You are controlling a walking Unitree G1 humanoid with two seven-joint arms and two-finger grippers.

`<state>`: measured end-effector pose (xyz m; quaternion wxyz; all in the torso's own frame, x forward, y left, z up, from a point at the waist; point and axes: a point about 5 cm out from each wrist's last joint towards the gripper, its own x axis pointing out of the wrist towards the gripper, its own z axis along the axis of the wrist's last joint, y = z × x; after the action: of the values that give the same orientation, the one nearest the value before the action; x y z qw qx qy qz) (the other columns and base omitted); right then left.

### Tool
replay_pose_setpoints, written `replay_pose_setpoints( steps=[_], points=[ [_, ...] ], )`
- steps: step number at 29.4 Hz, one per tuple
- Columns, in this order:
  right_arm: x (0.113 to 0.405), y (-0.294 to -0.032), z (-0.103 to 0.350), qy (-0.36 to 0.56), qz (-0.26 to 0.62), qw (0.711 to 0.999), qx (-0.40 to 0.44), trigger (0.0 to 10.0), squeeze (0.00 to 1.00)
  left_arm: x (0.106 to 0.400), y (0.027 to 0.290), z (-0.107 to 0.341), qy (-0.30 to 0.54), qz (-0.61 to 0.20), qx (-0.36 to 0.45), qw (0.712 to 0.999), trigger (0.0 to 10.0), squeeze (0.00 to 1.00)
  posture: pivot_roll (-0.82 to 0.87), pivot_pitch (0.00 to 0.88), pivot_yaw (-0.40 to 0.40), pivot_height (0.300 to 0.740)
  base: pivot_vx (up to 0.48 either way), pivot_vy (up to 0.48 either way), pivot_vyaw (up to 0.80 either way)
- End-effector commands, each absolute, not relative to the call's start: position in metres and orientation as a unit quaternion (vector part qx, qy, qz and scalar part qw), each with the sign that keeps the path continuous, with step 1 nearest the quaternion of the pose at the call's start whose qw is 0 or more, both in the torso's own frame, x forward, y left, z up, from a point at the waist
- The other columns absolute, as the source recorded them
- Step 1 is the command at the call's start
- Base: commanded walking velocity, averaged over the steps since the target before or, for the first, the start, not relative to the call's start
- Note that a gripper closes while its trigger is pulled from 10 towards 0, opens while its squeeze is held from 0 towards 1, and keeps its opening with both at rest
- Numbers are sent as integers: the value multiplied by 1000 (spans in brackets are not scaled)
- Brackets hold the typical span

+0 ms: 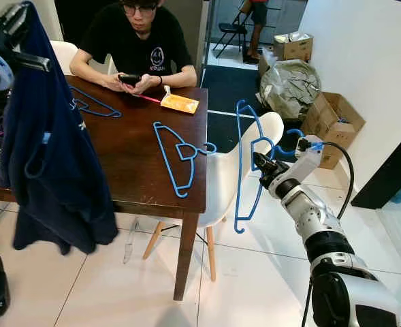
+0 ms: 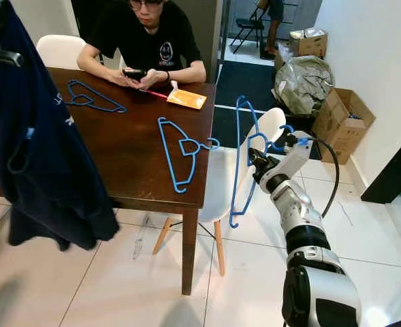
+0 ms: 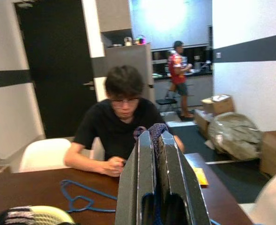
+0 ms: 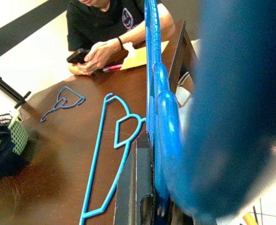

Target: Hang hanger

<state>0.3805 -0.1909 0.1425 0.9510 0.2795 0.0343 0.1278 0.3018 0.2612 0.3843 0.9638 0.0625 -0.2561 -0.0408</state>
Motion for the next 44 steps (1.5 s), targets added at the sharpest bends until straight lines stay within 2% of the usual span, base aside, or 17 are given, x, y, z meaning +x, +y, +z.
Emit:
replay_pose_setpoints(
  steps=[1,23,28,34,36,38,41,44],
  points=[
    [380,-194,143,32,125,952,278,10000,0,300,255,387,-265,-55,64,960,10000,0,85,0,-77,740,480,0,0],
    [381,-191,144,28,128,951,280,10000,0,298,247,399,-295,-74,47,951,10000,0,92,3,-69,740,470,0,0],
    [381,-190,144,34,131,952,275,10000,0,298,227,398,-296,-128,40,946,10000,0,91,4,-67,740,440,0,-598],
    [381,-191,145,28,130,950,283,10000,0,298,212,392,-279,-172,40,944,10000,0,90,5,-67,740,0,0,-267],
    [381,-192,145,29,129,950,281,10000,0,295,195,380,-243,-241,54,938,10000,0,91,9,-67,740,0,0,0],
    [381,-192,145,29,129,950,281,10000,0,295,195,380,-243,-241,54,938,10000,0,91,9,-67,740,0,0,0],
    [381,-191,145,30,128,951,281,10000,0,290,186,368,-207,-301,73,928,10000,0,94,11,-66,740,0,0,0],
    [381,-191,144,31,128,950,282,10000,0,287,186,359,-177,-327,88,924,10000,0,94,12,-65,740,0,0,0]
  ],
)
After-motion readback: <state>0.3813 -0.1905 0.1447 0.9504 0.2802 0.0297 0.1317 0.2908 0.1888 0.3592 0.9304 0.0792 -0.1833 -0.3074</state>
